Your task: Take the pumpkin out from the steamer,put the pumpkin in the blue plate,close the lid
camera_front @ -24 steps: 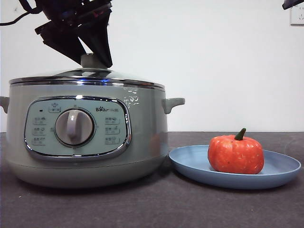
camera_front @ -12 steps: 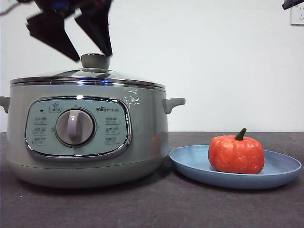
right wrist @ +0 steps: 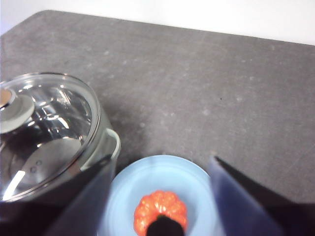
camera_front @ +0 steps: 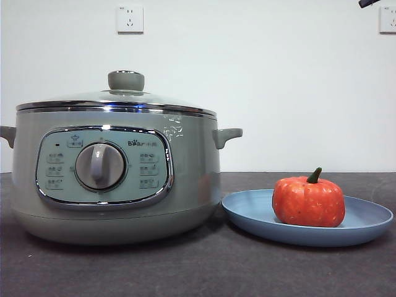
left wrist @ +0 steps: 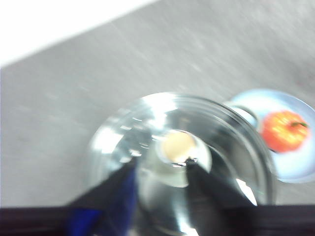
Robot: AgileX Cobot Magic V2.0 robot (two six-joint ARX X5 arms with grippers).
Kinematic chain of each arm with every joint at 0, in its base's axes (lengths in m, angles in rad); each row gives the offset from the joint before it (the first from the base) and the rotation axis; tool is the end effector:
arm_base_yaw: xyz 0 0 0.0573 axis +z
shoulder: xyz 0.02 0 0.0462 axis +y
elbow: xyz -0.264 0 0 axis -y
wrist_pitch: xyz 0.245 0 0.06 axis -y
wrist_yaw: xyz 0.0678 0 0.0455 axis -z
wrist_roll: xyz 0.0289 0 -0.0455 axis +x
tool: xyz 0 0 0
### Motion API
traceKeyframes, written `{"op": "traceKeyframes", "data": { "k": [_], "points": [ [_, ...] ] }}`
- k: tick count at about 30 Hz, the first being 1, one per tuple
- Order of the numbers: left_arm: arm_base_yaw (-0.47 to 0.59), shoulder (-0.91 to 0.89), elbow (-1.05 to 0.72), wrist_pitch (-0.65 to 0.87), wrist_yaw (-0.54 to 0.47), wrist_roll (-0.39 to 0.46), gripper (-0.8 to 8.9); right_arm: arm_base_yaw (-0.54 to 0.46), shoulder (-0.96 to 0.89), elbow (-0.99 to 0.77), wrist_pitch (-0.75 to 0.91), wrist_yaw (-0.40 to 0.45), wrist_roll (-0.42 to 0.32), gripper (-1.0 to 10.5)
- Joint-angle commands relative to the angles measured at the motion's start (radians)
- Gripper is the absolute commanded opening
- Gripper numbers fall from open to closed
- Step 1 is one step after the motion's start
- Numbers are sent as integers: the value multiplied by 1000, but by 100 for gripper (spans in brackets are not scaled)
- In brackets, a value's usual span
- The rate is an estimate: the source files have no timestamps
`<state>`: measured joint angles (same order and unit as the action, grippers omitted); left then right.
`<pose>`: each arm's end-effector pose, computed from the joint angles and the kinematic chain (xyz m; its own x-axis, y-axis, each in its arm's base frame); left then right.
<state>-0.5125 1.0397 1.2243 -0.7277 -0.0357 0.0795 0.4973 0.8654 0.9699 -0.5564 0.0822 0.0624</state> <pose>0.1738 -0.0966 0.3851 0.7631 -0.3884 -0.5165 0.4977 0.8630 0.0864 0.1533 0.0805 0.3475 0.8272 0.3556 -0.4352 -0.3858 0.9224 0.0203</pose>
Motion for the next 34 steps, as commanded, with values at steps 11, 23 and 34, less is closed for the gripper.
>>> {"op": "traceKeyframes", "data": {
  "k": [11,23,34],
  "points": [
    [3,-375,-476,247,-52,-6,-9,9,-308,-363,288,2,31,-16],
    [3,-488,-584,199,-40,-84,-3,20,-434,-438,309,171,60,1],
    [-1,-488,-584,178,-37,-84,-3,20,-434,-438,272,239,60,1]
  ]
}}
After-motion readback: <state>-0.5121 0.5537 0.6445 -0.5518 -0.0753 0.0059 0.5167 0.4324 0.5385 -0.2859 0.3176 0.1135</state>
